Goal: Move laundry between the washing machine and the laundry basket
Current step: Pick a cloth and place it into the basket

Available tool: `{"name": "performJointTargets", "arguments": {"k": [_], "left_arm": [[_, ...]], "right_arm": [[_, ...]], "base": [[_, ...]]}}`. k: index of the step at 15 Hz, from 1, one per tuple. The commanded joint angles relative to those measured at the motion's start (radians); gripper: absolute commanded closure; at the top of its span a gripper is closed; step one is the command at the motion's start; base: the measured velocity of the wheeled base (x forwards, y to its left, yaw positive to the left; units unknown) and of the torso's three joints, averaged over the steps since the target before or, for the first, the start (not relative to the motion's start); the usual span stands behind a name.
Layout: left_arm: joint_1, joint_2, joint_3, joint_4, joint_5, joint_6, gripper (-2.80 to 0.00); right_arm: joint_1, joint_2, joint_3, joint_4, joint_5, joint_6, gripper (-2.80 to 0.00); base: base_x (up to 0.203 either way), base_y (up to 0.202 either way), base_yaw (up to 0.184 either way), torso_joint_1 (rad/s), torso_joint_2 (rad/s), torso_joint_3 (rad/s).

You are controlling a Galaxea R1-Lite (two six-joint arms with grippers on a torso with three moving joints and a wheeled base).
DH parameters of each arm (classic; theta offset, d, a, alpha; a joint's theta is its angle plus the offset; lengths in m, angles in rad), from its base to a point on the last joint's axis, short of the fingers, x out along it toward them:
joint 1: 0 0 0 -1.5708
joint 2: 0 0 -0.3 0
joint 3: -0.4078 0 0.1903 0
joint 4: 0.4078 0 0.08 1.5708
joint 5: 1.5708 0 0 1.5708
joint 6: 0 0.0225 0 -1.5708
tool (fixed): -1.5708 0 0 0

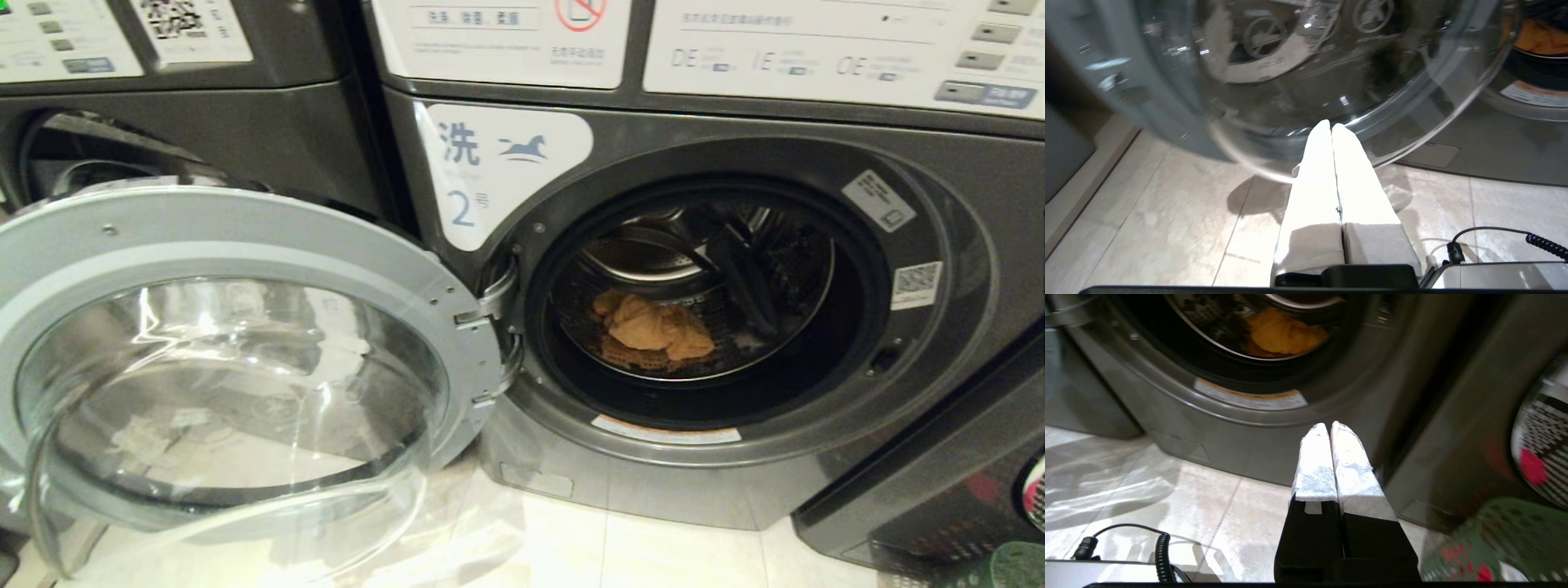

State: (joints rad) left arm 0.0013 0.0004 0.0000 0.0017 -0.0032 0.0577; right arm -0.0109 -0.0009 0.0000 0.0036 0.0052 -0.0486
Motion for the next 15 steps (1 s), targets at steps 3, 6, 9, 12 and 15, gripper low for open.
{"name": "performJointTargets", "arguments": {"k": [3, 6, 9, 12, 15], "left_arm": [[0.0, 0.0, 0.0, 0.0, 0.0, 0.001, 0.0], [0.0, 0.0, 0.0, 0.0, 0.0, 0.001, 0.0], [0.0, 0.0, 0.0, 0.0, 0.0, 0.001, 0.0], [0.0, 0.0, 0.0, 0.0, 0.0, 0.001, 0.0], [0.0, 0.0, 0.0, 0.0, 0.0, 0.0, 0.0]], "right_arm": [[0.0, 0.002, 0.002, -0.002, 0.004, -0.007, 0.0], [0.0, 0.002, 0.002, -0.001, 0.001, 0.0, 0.0], [0.0, 0.002, 0.0, -0.001, -0.001, 0.007, 0.0], [0.0, 0.002, 0.002, -0.001, -0.001, 0.009, 0.0], [0.0, 0.002, 0.002, -0.001, -0.001, 0.009, 0.0]], "base": [[0.002, -0.007, 0.153, 0.002, 0.0, -0.001], [0.001, 0.0, 0.024, 0.002, 0.0, 0.002], [0.0, 0.0, 0.0, 0.0, 0.0, 0.0], [0.0, 0.0, 0.0, 0.0, 0.0, 0.0], [0.0, 0.0, 0.0, 0.0, 0.0, 0.0]]}}
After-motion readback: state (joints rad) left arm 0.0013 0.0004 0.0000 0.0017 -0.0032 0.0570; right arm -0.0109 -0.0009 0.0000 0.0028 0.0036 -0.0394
